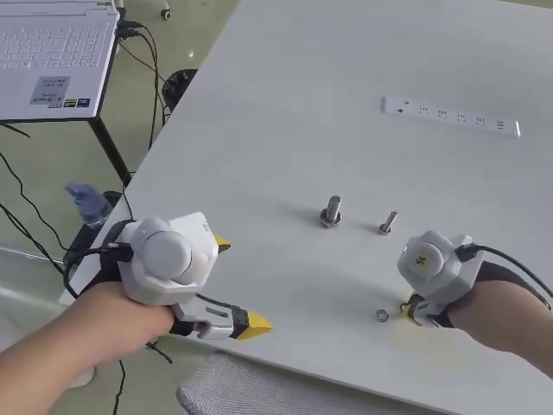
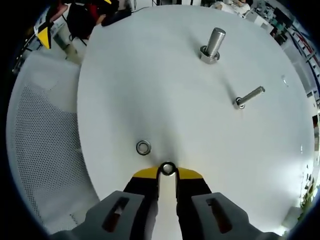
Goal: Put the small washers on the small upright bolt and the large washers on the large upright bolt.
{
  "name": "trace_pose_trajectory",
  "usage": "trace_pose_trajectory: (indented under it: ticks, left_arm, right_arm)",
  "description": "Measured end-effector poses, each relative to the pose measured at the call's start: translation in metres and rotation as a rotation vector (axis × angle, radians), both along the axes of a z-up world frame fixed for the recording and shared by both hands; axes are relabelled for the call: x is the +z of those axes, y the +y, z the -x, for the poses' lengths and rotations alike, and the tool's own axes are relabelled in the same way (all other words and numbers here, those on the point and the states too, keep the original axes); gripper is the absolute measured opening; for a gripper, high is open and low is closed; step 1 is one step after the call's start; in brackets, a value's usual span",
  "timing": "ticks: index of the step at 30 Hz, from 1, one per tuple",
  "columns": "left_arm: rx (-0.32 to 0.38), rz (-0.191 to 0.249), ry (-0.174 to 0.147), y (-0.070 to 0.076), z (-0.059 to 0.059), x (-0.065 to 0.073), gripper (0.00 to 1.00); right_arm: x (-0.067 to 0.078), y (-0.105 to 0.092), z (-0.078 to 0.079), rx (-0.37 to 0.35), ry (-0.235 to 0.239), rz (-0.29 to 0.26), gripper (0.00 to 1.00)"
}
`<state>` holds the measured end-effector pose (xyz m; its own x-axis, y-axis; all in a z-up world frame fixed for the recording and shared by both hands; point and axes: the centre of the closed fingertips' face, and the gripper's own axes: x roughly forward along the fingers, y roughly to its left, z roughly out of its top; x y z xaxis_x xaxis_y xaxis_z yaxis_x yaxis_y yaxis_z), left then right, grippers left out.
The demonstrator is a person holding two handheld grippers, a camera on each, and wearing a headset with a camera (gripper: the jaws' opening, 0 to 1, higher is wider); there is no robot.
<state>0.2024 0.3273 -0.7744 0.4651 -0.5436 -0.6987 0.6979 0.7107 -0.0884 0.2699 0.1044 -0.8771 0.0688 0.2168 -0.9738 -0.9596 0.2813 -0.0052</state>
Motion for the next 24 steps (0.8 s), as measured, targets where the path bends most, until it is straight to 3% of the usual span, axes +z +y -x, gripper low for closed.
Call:
trace_pose_trajectory:
  ticks: [3,18,24]
  left_arm:
    - [0.005,0.001,0.0,0.0008,0.0001,0.0,0.78]
    - [0.006,0.002,0.0,-0.0003,0.0013,0.0012,0.77]
    - [0.006,0.0,-0.003,0.0007,0.0002,0.0015,0.77]
  right_arm:
    - [0.0003,0.0004,-0.0009,-0.065,0.018,-0.071,0.11]
    - [0.002,-0.0001,-0.0024,-0.062,0.036,-0.086,0.12]
    - [0.0098,-0.0023,-0.0078,-0.076,0.032,-0.098,0.12]
